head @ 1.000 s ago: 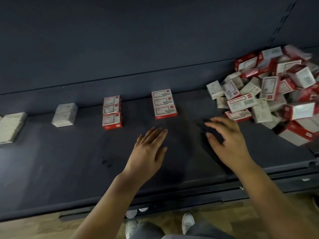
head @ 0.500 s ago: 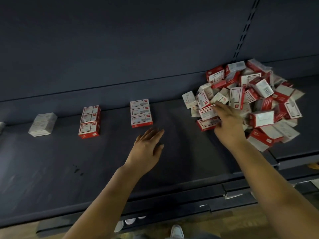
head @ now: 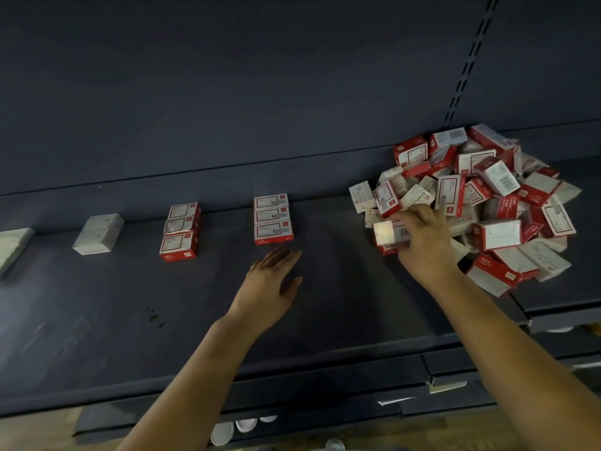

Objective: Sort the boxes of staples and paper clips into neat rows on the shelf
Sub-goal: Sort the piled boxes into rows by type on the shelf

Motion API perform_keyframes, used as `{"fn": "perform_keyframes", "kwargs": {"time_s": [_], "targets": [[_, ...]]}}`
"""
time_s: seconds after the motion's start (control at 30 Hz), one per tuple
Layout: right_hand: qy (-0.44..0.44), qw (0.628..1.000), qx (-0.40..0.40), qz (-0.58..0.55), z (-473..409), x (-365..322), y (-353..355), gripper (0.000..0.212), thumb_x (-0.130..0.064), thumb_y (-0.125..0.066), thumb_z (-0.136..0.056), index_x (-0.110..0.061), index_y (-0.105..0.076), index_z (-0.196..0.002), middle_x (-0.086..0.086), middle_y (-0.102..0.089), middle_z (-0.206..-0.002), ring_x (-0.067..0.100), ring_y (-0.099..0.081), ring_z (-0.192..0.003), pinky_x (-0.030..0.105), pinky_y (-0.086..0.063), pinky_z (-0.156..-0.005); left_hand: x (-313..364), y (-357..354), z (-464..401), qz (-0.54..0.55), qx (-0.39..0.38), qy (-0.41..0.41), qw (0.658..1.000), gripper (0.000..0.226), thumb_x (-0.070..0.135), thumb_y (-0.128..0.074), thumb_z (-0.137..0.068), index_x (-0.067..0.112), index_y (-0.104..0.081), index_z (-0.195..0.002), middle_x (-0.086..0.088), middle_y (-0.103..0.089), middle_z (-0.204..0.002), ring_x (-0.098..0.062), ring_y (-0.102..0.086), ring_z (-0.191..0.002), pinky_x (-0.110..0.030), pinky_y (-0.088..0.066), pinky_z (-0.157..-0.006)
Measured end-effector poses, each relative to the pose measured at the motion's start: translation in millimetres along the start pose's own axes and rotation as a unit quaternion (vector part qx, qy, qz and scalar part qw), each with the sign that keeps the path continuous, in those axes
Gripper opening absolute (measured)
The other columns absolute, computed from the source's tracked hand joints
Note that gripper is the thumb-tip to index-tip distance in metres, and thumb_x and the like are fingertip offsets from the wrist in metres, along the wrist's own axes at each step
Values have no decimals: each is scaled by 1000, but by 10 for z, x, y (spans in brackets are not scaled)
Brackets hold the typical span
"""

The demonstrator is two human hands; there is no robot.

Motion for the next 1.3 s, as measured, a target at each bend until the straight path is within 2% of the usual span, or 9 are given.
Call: {"fn": "perform_keyframes", "kwargs": {"time_s": [0.1, 0.23, 0.4, 0.57, 0.8, 0.97, 1.03, 1.17, 1.3], "targets": [[24, 999, 15, -44, 137, -100, 9, 55, 12, -79, -49, -2, -66, -101, 20, -56, -105, 45, -50, -95, 47, -44, -76, 5, 2, 6, 35, 14, -4, 999, 48, 21, -54, -94, 17, -40, -140, -1, -39, -144, -14, -32, -135, -26, -27, -111], [62, 990, 45, -115, 334, -423, 170, 54, 10, -82, -49, -4, -66, -99, 15, -56, -101, 37, -49, -94, 36, -40, -76, 64, -34, 76, 171, 39, 30, 984, 41, 19, -57, -92, 19, -50, -132, 5, -53, -131, 1, -47, -117, -3, -34, -93], [111, 982, 46, -145, 490, -757, 311, 53, 3, -83, -52, -6, -66, -102, 5, -50, -102, 21, -39, -97, 28, -34, -78, 183, -126, 122, 410, -1, 92, 907, 24, 10, -54, -91, 21, -63, -112, 3, -70, -102, -8, -66, -95, -21, -50, -85], [140, 977, 29, -157, 576, -905, 330, 55, -1, -82, -56, -8, -63, -107, -4, -41, -104, 16, -37, -99, 21, -31, -81, 209, -94, 121, 546, -39, 113, 830, 19, 24, -60, -87, 13, -71, -99, -10, -72, -99, -25, -67, -95, -36, -51, -88], [148, 976, 17, -161, 609, -981, 323, 62, 1, -84, -55, -11, -60, -110, -3, -42, -106, 16, -38, -101, 29, -38, -80, 195, -92, 184, 597, -49, 103, 794, 43, 54, -77, -63, 23, -76, -93, -8, -71, -101, -24, -67, -96, -30, -53, -84], [126, 976, -38, -176, 624, -968, 280, 72, -4, -83, -60, -19, -51, -123, 2, -49, -106, 15, -38, -102, 18, -31, -83, 206, -95, 227, 636, -52, 156, 754, 16, 30, -67, -79, 18, -77, -83, -12, -72, -97, -23, -69, -89, -34, -50, -82], [101, 970, -75, -206, 623, -980, 277, 61, -6, -80, -67, -16, -56, -122, -4, -45, -107, 16, -40, -105, 11, -30, -80, 208, -116, 240, 657, -59, 182, 730, 29, 31, -59, -77, 11, -75, -90, -16, -71, -98, -24, -68, -91, -33, -51, -81], [51, 947, -133, -289, 626, -1003, 272, 42, -7, -73, -75, -22, -57, -110, -9, -50, -108, 2, -47, -102, 4, -35, -82, 268, -130, 267, 638, -103, 195, 737, 49, 46, -52, -87, 8, -60, -116, -13, -66, -113, -25, -62, -108, -38, -48, -91], [-5, 902, -164, -400, 691, -1012, 250, 45, -7, -70, -79, -38, -49, -104, -14, -56, -107, -2, -53, -102, 17, -44, -88, 362, -162, 302, 656, -139, 192, 717, 45, 44, -59, -86, 8, -60, -114, -11, -68, -109, -23, -64, -104, -35, -51, -88]]}}
Point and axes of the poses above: each hand's wrist, its own z-axis away from the middle knuckle, its own y-axis out of the back of the hand, x = y × z, the point moved 5 cm from there along -z, towards the middle knuckle
